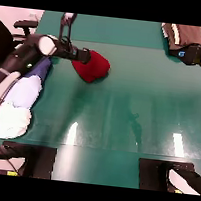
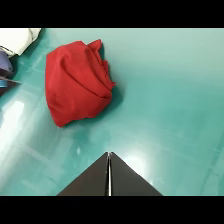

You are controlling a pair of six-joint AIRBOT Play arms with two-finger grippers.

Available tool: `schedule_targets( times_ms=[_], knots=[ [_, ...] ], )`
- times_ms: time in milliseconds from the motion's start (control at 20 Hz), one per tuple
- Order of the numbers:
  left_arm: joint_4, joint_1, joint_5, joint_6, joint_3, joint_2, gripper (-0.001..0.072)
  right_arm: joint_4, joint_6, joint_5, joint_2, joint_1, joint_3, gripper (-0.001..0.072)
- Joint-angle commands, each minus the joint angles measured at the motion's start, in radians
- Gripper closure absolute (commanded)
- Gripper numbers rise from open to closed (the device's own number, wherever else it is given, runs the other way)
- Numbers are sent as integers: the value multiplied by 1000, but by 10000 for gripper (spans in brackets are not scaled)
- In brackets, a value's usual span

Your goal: Fold the shirts.

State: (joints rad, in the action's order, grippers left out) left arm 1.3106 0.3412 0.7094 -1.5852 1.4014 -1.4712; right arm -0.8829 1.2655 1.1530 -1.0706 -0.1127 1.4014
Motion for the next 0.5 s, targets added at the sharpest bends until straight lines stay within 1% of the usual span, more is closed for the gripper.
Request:
schedule_targets(
  times_ms=[0, 150, 400, 450],
  knots=[
    [-2, -29, -107, -58, 0, -175, 153, 1, 1, 2, 0, -2, -1, 696],
    [-42, -29, -207, -65, 16, -265, 153, 0, 0, 2, 0, -21, -31, 696],
    [-65, -27, -213, -64, 90, -326, 156, -3, 0, -2, 0, -21, -50, 696],
    [-69, -27, -219, -65, 90, -325, 234, -2, 0, -6, 1, -21, -48, 695]
  ],
)
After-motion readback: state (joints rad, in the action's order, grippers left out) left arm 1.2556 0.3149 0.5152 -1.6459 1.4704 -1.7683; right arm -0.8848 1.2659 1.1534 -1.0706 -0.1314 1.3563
